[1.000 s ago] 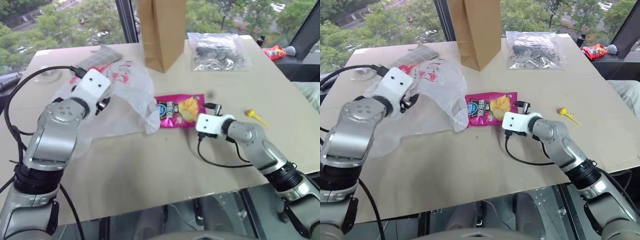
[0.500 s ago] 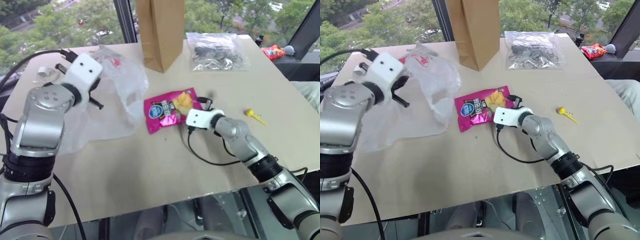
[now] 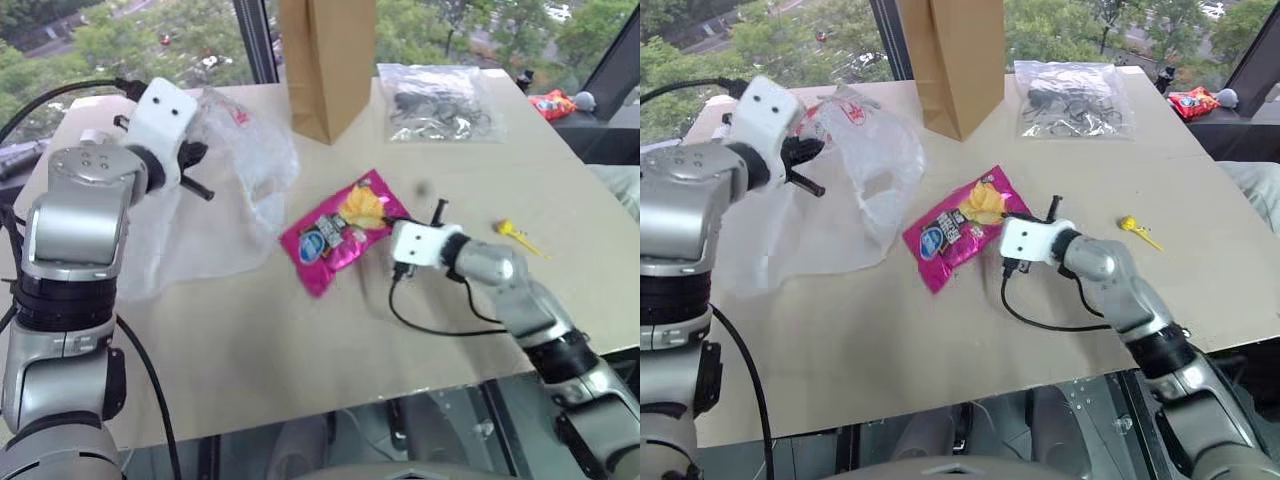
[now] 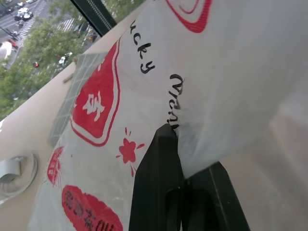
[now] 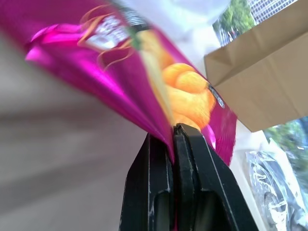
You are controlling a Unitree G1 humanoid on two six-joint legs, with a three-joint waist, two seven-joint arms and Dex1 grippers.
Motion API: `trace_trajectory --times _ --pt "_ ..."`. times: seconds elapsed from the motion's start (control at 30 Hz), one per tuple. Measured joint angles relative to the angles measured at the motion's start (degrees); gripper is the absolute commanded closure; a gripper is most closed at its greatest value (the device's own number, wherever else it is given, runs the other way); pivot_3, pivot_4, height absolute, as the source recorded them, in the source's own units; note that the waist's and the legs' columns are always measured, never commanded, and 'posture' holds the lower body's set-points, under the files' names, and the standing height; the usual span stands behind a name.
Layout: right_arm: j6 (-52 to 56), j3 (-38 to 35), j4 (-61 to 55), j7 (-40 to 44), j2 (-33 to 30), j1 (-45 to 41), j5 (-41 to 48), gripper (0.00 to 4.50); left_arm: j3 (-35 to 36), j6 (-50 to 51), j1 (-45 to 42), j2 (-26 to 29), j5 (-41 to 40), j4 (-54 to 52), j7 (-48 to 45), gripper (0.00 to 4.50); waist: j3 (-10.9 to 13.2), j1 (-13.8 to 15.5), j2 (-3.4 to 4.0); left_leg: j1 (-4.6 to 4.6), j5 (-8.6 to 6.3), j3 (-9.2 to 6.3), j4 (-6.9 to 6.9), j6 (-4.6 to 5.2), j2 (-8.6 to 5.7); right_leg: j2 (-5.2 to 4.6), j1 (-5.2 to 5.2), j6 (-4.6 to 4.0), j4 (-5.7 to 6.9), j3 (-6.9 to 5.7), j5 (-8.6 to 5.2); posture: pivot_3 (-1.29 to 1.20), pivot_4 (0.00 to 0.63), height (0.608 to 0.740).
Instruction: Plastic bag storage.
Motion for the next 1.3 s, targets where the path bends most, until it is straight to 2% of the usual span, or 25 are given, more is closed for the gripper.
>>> trace_trajectory --times 0.13,0.27,0.4,0.53,0.73,0.83,0.93,1.0,1.1,1.13,1.3 --pt "7.4 -8.4 -10.3 6.1 -5.3 5.8 10.0 4.47 -0.3 0.5 -3.6 -3.1 -0.3 4.4 2.5 4.5 0.0 0.1 0.01 0.02 -0.1 -0.02 0.0 0.18 -0.01 0.03 0.02 -0.01 0.05 -0.06 0.0 0.0 0.15 0.74" --pt "16.2 -13.6 -19.6 8.6 -6.0 6.4 20.3 4.47 -2.5 -0.4 -6.6 -7.4 1.2 9.0 5.9 4.5 0.0 -0.2 0.0 0.1 -0.13 0.03 0.04 0.23 0.02 0.05 0.04 -0.01 0.08 0.02 0.0 0.0 0.15 0.74" --pt "22.2 -11.9 -23.2 9.0 -3.5 2.9 26.2 4.47 -3.5 0.3 -10.7 -10.7 0.7 12.9 5.6 4.5 0.0 -0.2 0.01 0.06 -0.13 0.02 0.14 0.23 0.02 0.06 0.04 -0.01 0.11 0.0 0.0 0.0 0.15 0.74" --pt "24.7 -7.7 -23.9 10.6 -1.4 -1.1 30.1 4.47 -4.3 0.6 -15.8 -10.9 -0.2 16.7 3.8 4.5 0.0 -0.2 0.01 0.05 -0.12 0.03 0.18 0.21 -0.01 0.04 0.04 -0.01 0.12 0.01 0.0 0.0 0.15 0.74" --pt "22.6 -2.3 -16.7 13.9 1.6 -6.5 31.2 4.47 -5.7 -1.0 -19.8 -11.2 -0.4 22.5 2.0 4.5 0.0 -0.2 0.01 0.01 0.0 0.02 0.18 0.01 -0.05 0.03 0.02 0.0 0.1 -0.01 0.01 0.0 0.15 0.74" --pt "20.9 -1.1 -13.0 14.5 2.3 -6.6 30.7 4.47 -6.7 -2.2 -19.8 -7.9 -0.2 23.1 0.3 4.5 0.0 -0.4 0.03 -0.03 0.0 0.03 0.16 0.0 -0.04 0.03 -0.06 -0.01 0.11 0.04 0.01 0.0 0.15 0.74" --pt "20.3 -1.4 -11.8 14.1 2.9 -6.5 30.8 4.47 -6.8 -5.6 -18.1 -0.8 1.2 23.3 -1.7 4.5 0.0 -0.8 0.04 0.09 0.0 0.11 -0.04 -0.01 -0.01 0.04 -0.11 -0.01 0.1 0.12 0.0 0.0 0.15 0.74" --pt "19.6 -1.3 -11.5 14.1 3.6 -6.5 30.8 4.5 -6.6 -7.9 -14.9 2.5 2.0 22.6 -3.2 4.0 0.0 -0.6 0.06 0.1 0.0 0.08 -0.08 -0.01 0.01 0.04 -0.1 -0.02 0.1 0.1 0.0 0.0 0.15 0.74" --pt "19.2 -1.3 -11.4 14.0 3.9 -6.3 30.7 4.5 -7.3 -10.4 -9.7 4.5 3.2 22.5 -5.1 2.84 0.0 -0.1 0.04 -0.03 0.0 0.01 0.04 0.0 0.04 0.02 -0.08 -0.01 0.09 -0.01 0.0 0.0 0.15 0.74" --pt "18.3 -0.6 -11.2 13.9 5.1 -6.2 30.2 4.5 -7.9 -13.4 -6.5 6.1 3.6 21.4 -7.1 2.71 0.0 0.3 -0.02 -0.14 0.0 0.02 0.22 0.0 0.05 -0.01 -0.04 0.0 0.08 -0.14 0.01 0.0 0.15 0.74" --pt "17.2 -0.2 -9.7 13.0 6.1 -4.2 29.4 4.5 -8.9 -23.1 3.3 12.4 6.9 15.0 -10.5 2.71 0.0 0.3 -0.01 -0.11 0.0 -0.02 0.2 0.0 0.05 -0.05 -0.05 -0.01 0.08 -0.1 0.01 0.0 0.15 0.74"
